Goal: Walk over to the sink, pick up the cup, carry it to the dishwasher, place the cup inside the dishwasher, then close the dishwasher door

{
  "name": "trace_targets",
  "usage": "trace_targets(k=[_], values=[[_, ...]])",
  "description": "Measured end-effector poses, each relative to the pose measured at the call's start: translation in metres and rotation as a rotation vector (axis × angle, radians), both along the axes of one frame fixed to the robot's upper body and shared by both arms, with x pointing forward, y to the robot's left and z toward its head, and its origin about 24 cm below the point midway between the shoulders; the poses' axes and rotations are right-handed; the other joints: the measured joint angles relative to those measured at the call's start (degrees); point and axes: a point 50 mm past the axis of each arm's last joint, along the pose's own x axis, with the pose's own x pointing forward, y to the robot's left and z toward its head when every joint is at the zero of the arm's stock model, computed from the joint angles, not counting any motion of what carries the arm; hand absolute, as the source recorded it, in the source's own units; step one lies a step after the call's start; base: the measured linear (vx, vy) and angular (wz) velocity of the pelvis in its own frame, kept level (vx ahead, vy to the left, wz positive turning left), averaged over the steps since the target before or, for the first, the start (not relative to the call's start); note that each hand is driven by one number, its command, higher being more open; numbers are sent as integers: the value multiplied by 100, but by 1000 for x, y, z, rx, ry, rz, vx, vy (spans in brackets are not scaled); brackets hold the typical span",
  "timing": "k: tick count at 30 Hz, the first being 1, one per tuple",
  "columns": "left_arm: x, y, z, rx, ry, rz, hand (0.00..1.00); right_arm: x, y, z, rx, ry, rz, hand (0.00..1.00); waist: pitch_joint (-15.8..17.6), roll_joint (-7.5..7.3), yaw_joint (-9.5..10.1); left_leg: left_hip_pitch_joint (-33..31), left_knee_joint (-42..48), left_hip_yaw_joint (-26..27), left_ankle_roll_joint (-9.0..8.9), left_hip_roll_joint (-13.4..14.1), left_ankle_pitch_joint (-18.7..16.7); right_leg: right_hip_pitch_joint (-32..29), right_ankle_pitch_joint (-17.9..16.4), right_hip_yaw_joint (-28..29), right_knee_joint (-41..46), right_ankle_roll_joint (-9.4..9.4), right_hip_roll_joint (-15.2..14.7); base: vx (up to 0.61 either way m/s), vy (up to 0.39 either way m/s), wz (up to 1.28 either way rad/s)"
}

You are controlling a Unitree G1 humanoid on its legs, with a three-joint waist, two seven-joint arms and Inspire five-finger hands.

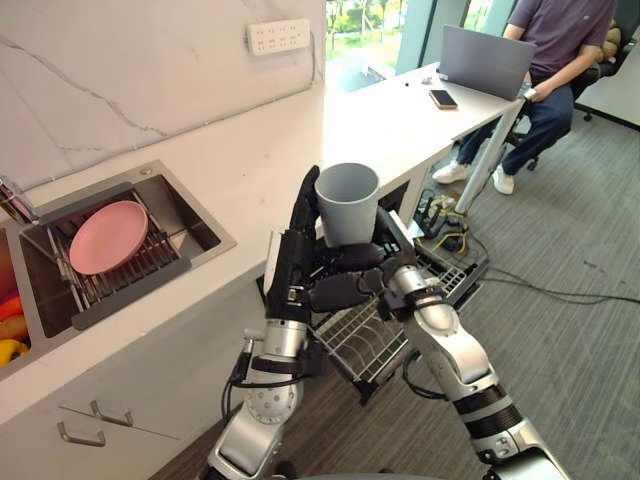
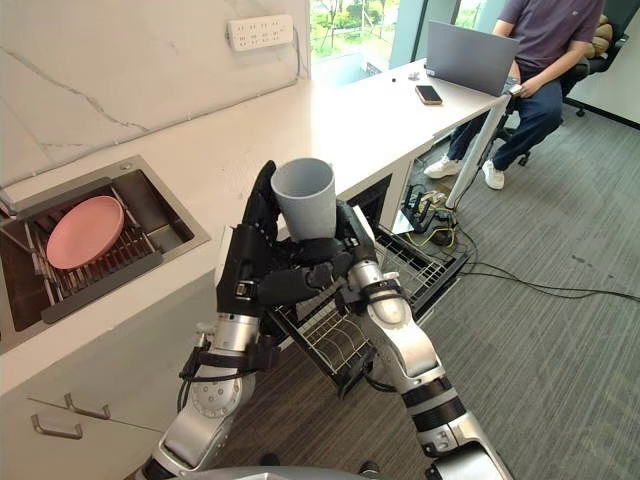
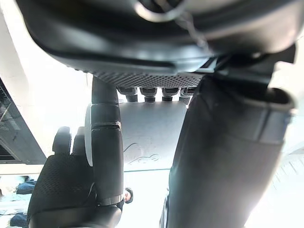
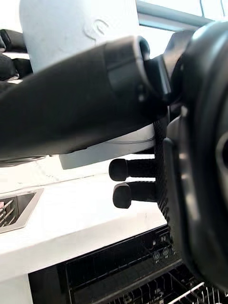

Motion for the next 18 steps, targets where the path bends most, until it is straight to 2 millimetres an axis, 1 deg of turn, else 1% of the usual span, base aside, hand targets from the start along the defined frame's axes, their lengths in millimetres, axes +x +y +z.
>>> trace_targets(k=[10, 13, 17, 18], values=[[0, -2, 2, -20, -2, -55, 100, 3, -12, 5, 19, -15, -60, 0, -1, 1, -8, 9, 1, 3, 0, 0, -1, 7, 1, 8, 0, 1, 0, 0, 0, 0], [0, -2, 3, -38, 6, -97, 100, 5, -20, 7, 24, -22, -89, 0, -1, 2, -12, 13, 1, 14, 1, 0, -1, 5, 1, 18, 0, 1, 0, 0, 0, 0], [2, -1, 3, -61, 18, -189, 100, 7, -32, 10, 29, -34, -135, 0, -1, 2, -16, 16, 1, 49, 1, 3, -5, -11, 5, 49, 0, 4, 1, 0, 0, -3], [2, -2, 2, -69, 25, -225, 100, 7, -38, 10, 27, -35, -152, 0, -1, 3, -13, 16, 1, 62, 2, 2, -10, -18, 7, 64, 0, 6, 0, 0, 0, -6]])
